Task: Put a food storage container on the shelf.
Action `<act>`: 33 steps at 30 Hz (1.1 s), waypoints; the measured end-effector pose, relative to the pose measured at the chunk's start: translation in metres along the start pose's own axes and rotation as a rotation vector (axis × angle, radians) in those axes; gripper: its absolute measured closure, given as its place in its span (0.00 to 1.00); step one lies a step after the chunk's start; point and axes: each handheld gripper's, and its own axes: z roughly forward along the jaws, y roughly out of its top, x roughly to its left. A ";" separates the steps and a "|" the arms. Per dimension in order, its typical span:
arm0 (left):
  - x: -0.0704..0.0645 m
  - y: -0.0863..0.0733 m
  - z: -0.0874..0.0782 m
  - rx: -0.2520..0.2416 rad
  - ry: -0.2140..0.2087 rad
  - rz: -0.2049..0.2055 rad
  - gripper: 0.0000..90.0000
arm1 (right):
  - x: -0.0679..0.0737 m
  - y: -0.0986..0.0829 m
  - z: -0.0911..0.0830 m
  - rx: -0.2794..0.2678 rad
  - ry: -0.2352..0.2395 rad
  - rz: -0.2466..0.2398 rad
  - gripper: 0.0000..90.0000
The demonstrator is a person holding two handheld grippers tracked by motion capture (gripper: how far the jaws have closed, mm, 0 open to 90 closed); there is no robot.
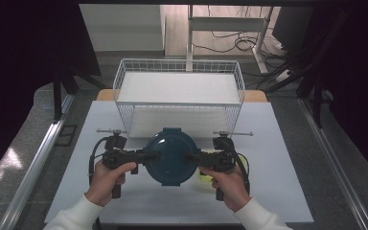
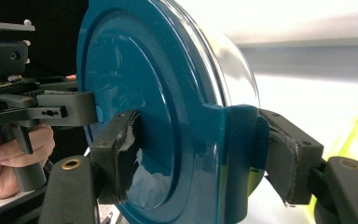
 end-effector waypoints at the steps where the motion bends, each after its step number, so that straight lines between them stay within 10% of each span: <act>1: 0.000 0.000 0.000 0.000 0.000 0.000 0.42 | 0.000 0.002 -0.001 0.000 0.000 -0.001 0.37; 33: -0.021 0.055 -0.005 -0.058 0.002 0.037 0.42 | 0.009 0.059 -0.022 -0.027 0.007 -0.046 0.37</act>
